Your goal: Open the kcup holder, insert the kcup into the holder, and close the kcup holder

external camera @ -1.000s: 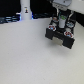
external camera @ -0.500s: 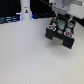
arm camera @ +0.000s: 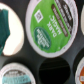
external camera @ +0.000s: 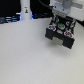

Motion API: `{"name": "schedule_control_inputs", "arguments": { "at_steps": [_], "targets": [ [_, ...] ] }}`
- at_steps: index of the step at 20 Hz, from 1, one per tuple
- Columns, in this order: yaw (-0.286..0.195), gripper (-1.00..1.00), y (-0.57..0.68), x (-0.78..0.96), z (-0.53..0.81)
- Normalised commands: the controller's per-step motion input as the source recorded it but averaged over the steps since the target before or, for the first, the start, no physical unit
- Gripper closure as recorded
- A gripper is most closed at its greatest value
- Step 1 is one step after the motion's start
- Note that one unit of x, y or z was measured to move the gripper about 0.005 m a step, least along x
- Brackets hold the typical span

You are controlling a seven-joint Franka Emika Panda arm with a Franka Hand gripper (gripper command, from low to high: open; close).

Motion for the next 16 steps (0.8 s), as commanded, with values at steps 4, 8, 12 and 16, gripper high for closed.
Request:
{"name": "schedule_control_inputs", "arguments": {
  "at_steps": [4, 8, 12, 16],
  "targets": [
    [0.056, -1.0, -0.32, 0.41, 0.55],
    [0.054, -1.0, -0.44, 0.5, 0.44],
    [0.046, -1.0, -0.47, 0.54, 0.24],
    [0.032, -1.0, -0.42, 0.57, 0.13]
  ]
}}
